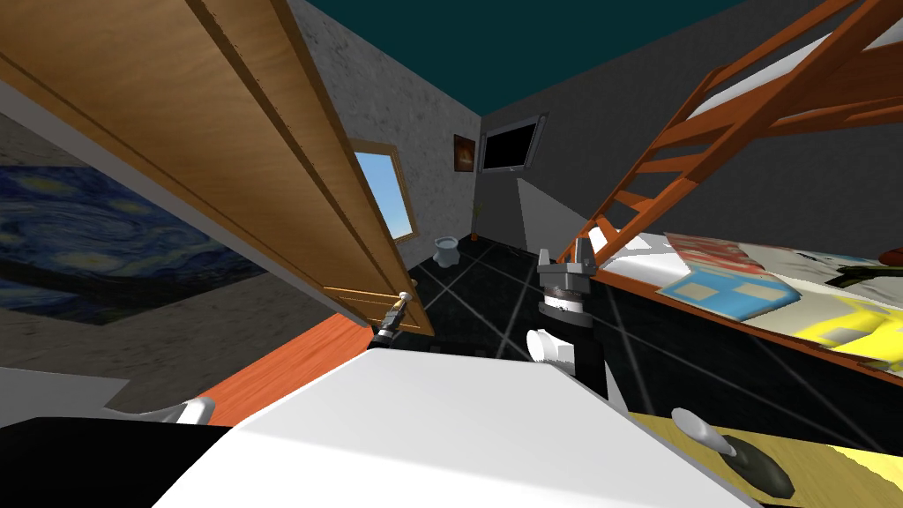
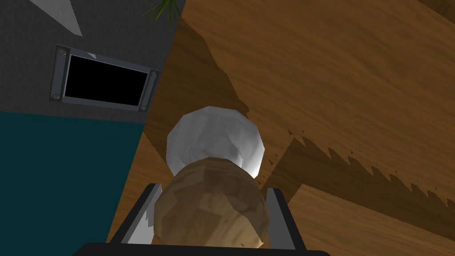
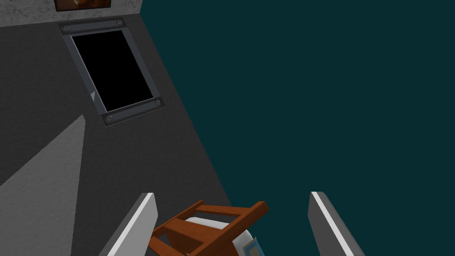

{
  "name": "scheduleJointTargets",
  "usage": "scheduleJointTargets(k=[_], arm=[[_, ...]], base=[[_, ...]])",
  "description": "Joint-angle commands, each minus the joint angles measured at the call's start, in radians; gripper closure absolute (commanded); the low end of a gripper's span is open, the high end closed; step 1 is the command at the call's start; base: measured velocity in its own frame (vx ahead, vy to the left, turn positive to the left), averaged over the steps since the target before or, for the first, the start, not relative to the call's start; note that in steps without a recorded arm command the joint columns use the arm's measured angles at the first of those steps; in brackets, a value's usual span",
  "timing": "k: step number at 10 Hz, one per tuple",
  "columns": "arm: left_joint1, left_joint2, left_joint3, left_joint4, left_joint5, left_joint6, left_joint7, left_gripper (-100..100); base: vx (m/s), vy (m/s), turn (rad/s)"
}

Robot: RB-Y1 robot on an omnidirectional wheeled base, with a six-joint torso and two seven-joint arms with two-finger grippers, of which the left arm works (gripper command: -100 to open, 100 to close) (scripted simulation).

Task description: Push the door open

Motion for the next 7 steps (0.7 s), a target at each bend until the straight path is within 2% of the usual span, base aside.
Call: scheduleJointTargets(k=[1, 3, 4, 6, 7], arm=[[-0.007, -0.004, 0.004, -0.004, 0.016, 0.003, 0.050, 100], [-0.013, -0.009, 0.004, -0.001, 0.026, 0.004, 0.099, 100], [-0.013, -0.009, 0.004, -0.001, 0.026, 0.004, 0.103, 100], [-0.024, -0.019, 0.005, 0.006, 0.047, 0.006, 0.166, 100], [-0.024, -0.019, 0.005, 0.006, 0.047, 0.006, 0.184, 100]], base=[[-0.002, 0.019, -0.037], [0.001, 0.012, -0.029], [0.001, 0.010, -0.014], [-0.001, 0.016, -0.035], [0.005, 0.015, -0.030]])
